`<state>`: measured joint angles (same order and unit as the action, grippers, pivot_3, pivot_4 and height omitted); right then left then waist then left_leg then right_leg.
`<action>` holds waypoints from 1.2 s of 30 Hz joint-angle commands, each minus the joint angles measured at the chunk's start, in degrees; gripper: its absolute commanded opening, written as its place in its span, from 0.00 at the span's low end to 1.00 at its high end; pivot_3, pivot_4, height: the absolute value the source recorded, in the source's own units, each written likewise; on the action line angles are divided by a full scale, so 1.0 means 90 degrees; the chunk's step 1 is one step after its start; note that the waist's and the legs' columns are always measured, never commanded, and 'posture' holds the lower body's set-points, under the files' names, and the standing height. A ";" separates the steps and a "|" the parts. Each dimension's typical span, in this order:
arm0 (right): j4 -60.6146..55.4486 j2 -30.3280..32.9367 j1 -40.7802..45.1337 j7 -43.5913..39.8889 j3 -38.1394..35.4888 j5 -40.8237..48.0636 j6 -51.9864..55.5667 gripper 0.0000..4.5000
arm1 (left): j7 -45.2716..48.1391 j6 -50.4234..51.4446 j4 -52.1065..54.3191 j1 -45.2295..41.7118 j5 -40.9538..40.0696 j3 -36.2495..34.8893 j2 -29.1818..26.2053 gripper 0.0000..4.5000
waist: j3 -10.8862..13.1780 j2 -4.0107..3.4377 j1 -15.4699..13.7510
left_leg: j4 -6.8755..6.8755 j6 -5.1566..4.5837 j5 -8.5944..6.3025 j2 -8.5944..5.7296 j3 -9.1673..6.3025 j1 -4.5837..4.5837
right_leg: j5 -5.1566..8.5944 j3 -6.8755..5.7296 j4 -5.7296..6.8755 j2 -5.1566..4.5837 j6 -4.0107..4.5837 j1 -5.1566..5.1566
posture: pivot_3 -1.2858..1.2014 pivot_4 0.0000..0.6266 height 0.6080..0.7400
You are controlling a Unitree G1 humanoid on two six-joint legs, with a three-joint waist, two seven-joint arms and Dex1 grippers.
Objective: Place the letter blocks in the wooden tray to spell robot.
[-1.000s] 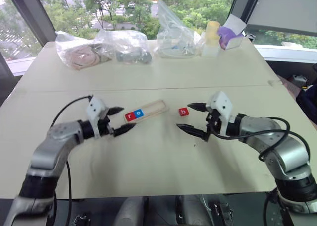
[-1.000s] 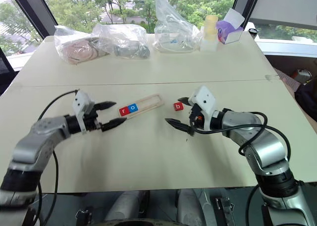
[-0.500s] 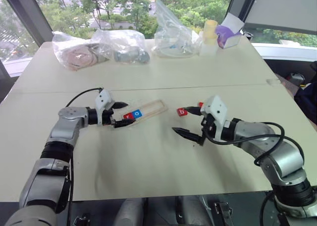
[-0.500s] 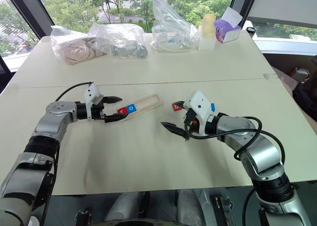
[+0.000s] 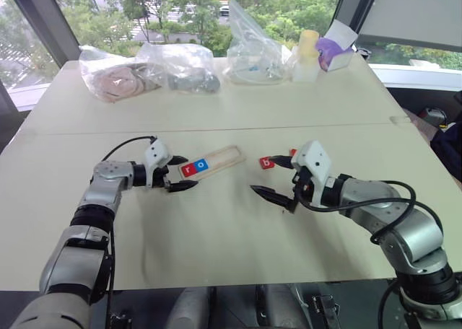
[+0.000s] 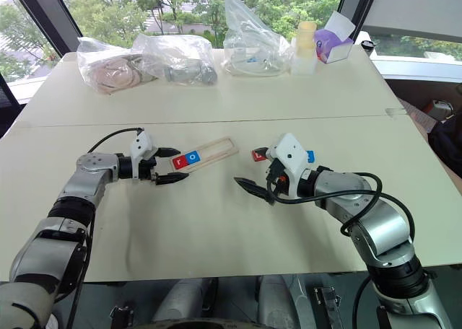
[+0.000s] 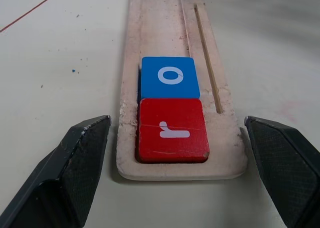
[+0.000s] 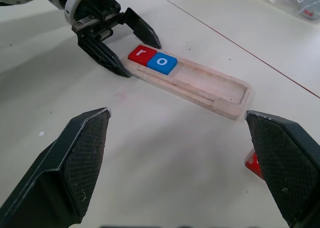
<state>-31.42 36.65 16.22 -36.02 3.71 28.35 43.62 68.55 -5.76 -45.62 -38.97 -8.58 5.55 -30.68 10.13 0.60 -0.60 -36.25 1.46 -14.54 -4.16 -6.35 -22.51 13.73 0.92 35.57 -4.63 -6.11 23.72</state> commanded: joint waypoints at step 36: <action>-0.0141 0.0015 0.0243 -0.0019 -0.0007 -0.0009 -0.0008 1.00 | 0.0783 0.0628 0.3673 0.2146 -0.0017 0.0833 -0.0120 0.69 | -0.0009 -0.0005 -0.0009 | -0.0018 -0.0004 -0.0003 -0.0001 0.0000 0.0015 | 0.0004 0.0011 0.0036 -0.0009 0.0003 -0.0008 | 0.52 0.24 1.00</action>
<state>-31.38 36.73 17.22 -35.96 4.02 28.25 43.97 74.87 -1.22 -13.80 -20.68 -9.35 10.83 -31.54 10.05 0.56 -0.68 -36.41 1.42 -14.56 -4.18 -6.34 -22.37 13.77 1.02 35.89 -4.70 -6.08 23.66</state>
